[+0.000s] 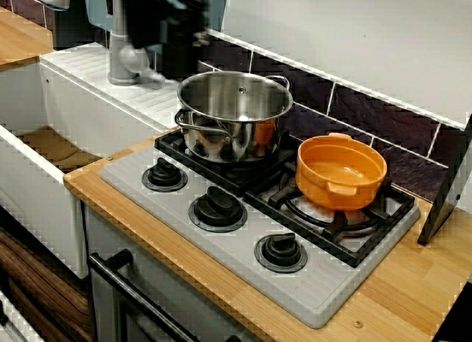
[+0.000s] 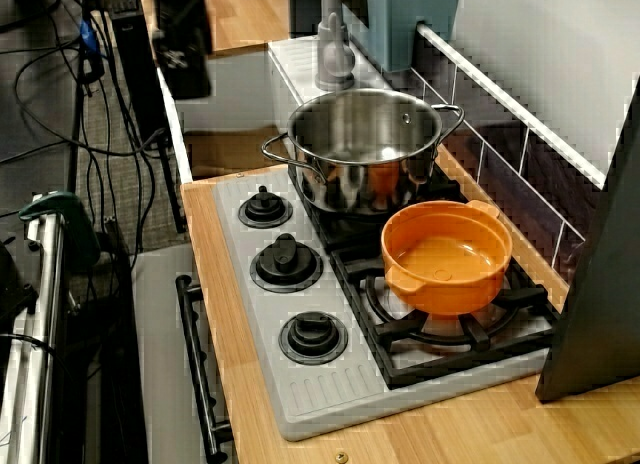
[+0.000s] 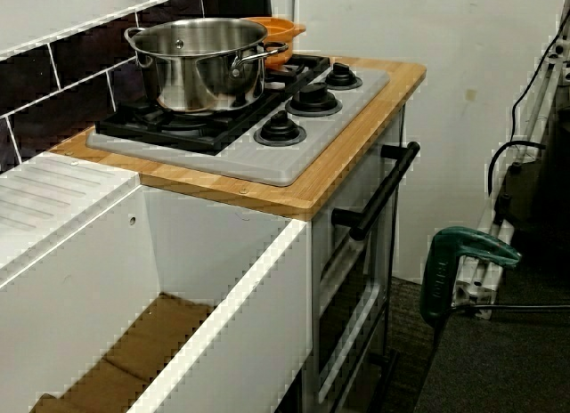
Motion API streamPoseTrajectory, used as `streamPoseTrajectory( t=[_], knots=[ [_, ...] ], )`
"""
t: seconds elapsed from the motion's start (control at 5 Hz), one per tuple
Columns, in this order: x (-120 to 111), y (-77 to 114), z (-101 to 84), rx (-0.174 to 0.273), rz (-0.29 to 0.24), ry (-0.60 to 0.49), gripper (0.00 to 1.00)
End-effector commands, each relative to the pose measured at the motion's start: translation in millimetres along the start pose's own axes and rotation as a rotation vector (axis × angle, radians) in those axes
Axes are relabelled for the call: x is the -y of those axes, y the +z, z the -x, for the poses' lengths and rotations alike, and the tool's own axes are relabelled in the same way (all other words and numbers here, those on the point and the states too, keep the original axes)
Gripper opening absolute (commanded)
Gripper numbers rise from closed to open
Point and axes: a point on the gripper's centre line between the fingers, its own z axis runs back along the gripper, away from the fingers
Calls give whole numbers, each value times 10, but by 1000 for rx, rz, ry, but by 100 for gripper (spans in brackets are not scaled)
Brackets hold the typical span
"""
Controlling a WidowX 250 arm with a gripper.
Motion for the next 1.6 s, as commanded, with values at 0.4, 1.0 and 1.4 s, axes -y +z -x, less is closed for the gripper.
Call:
streamPoseTrajectory(
  t=[0.4, 1.0, 1.4],
  knots=[
    [128, 199, -775, 88, 76, 44, 100],
    [128, 199, -775, 88, 76, 44, 100],
    [531, 108, -1142, 142, -30, -18, 100]
  ],
)
